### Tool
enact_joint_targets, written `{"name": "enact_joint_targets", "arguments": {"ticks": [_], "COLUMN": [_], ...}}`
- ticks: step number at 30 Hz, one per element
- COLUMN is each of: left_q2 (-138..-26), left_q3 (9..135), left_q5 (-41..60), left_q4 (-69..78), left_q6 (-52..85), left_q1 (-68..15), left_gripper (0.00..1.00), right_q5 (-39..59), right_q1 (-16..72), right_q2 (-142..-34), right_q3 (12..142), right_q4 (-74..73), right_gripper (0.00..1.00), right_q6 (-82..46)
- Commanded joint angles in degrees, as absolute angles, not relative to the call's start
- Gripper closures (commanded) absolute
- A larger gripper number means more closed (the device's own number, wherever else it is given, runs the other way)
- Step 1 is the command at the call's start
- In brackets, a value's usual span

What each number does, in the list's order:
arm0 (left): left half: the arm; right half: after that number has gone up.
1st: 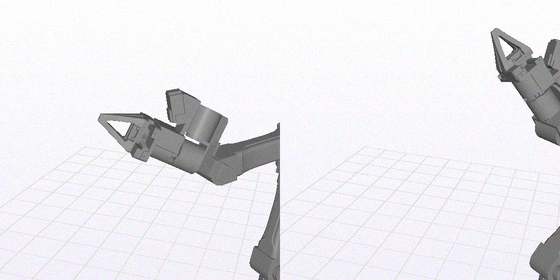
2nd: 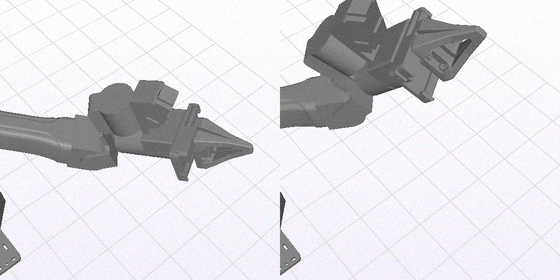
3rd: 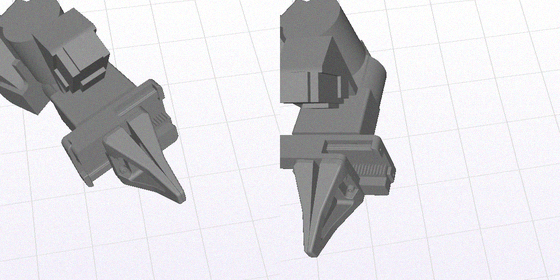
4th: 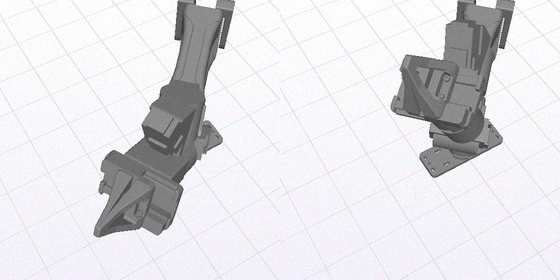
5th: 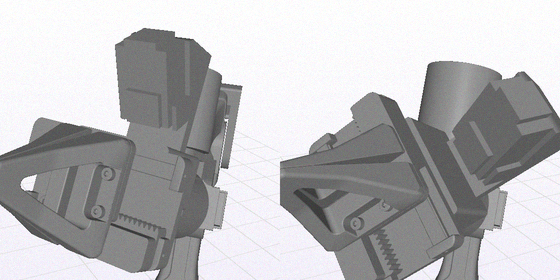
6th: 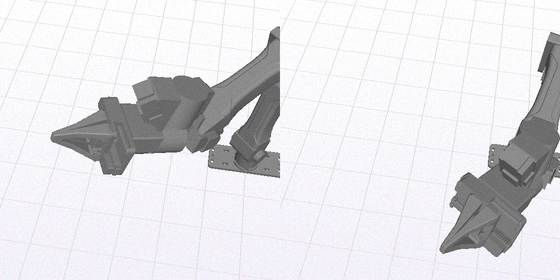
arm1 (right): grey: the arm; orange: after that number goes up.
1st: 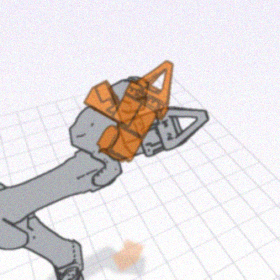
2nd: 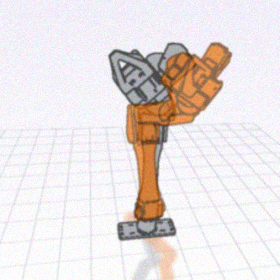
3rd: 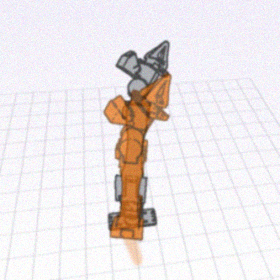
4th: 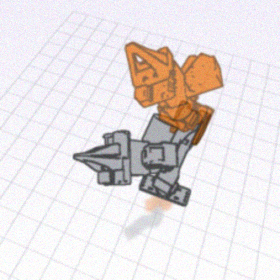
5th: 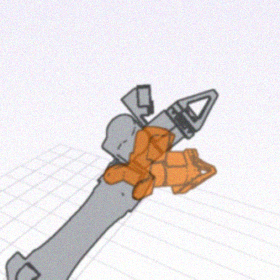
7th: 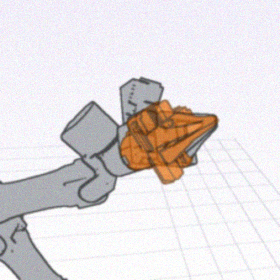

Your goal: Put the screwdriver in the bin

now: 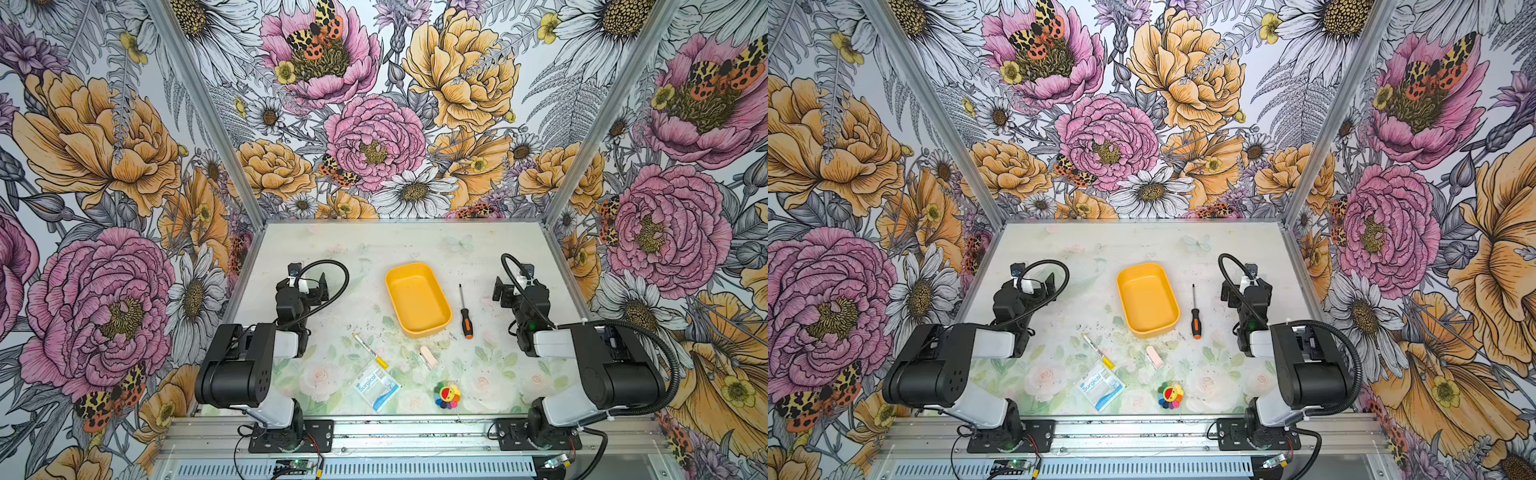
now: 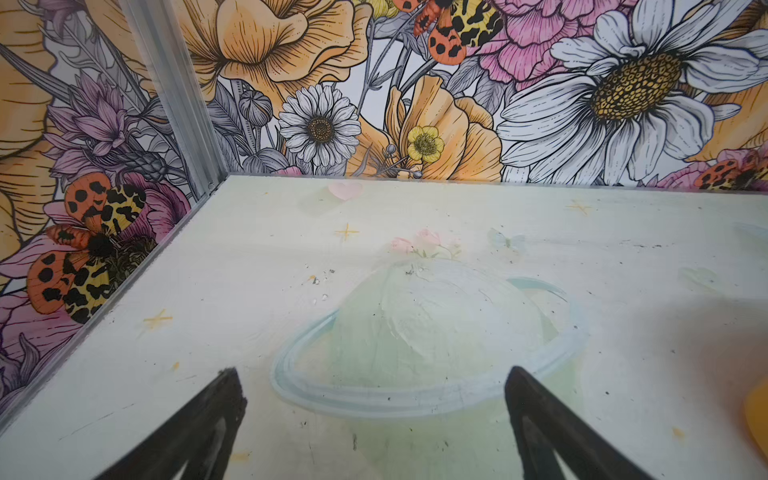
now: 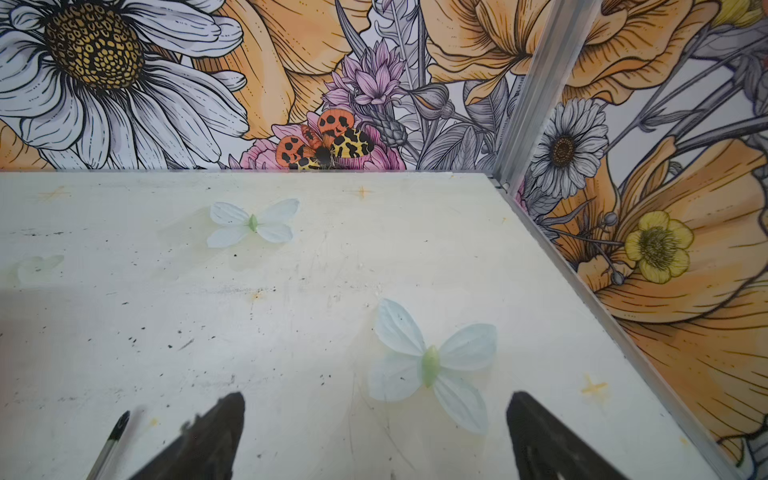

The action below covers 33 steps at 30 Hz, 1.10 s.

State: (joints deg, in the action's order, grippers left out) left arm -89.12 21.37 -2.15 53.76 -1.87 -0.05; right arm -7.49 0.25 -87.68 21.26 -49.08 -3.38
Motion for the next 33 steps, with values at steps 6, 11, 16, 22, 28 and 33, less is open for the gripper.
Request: {"name": "enact_joint_targets", "arguments": {"ticks": [6,11,16,22,28,33], "left_q2": [-88.9,-88.8,-88.9,-81.0,-66.6,-60.5], "left_q3": [21.6,21.7,21.6,22.1,26.9,30.2], "left_q5": [-2.9,-2.7,-2.8,-3.3,-3.5,-4.9], "left_q4": [53.7,53.6,53.9,46.4,29.3,20.4], "left_q6": [-1.2,-1.2,-1.2,-4.1,-5.3,0.6], "left_q1": [0.6,0.6,0.5,-1.8,-7.9,-12.0], "left_gripper": [0.01,0.01,0.01,0.01,0.01,0.01], "right_q5": [-6.1,-6.0,-6.6,-12.9,-9.4,0.7], "right_q1": [-0.3,-0.3,-0.3,0.5,1.2,3.0], "right_q2": [-87.9,-88.0,-87.8,-83.9,-71.4,-67.1], "right_q3": [22.5,22.7,22.4,23.2,30.0,39.9], "right_q4": [-49.2,-49.1,-49.5,-45.0,-19.9,6.7], "right_gripper": [0.01,0.01,0.0,0.0,0.02,0.05], "right_q6": [-3.7,-3.8,-3.8,-5.2,-9.1,-17.0]}}
